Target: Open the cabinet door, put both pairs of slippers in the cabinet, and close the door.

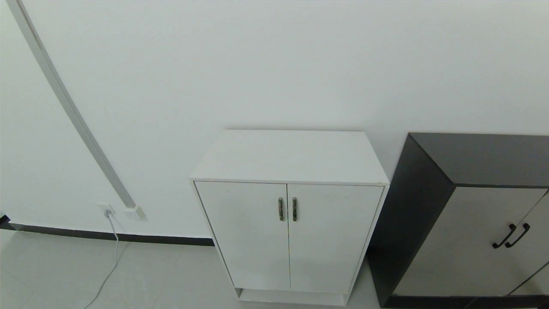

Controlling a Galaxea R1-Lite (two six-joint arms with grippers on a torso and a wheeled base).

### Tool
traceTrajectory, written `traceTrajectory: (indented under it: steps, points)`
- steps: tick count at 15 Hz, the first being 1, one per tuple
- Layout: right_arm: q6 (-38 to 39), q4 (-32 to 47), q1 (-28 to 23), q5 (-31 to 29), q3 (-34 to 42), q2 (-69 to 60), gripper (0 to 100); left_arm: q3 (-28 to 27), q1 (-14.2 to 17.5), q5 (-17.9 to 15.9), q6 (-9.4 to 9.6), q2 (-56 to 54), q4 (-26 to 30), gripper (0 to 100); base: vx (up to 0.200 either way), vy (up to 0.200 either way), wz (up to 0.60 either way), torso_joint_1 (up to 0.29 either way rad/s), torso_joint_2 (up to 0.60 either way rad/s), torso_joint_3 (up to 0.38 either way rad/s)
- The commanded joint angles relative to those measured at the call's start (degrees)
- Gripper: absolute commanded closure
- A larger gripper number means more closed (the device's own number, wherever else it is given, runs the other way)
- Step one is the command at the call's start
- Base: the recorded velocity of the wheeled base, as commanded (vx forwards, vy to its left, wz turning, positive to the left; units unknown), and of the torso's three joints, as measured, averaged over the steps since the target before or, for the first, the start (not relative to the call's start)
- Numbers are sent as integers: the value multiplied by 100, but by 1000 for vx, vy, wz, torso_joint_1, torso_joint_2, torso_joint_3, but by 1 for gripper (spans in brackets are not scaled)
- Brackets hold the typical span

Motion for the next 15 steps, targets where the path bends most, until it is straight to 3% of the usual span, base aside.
traceTrajectory:
  steps: [1,2,4,7,12,15]
  points:
    - [33,7,1624,-25,0,-2097,100,9,4,1,-6,-1,0,100,0,0,0,0,0,0]
    - [139,7,1835,-77,0,-2580,100,1,4,1,3,-1,0,100,0,0,0,0,0,0]
    - [209,7,1685,-156,0,-2993,100,1,4,1,3,8,0,100,0,0,0,0,0,0]
    - [200,15,894,-156,0,-3556,100,1,4,1,-6,-1,0,100,0,0,0,0,0,0]
    - [587,-20,877,-394,0,-3846,100,1,4,1,-6,8,0,100,0,0,0,0,0,0]
    - [754,-72,877,-930,0,-3854,100,1,4,1,3,8,0,100,0,0,0,0,0,0]
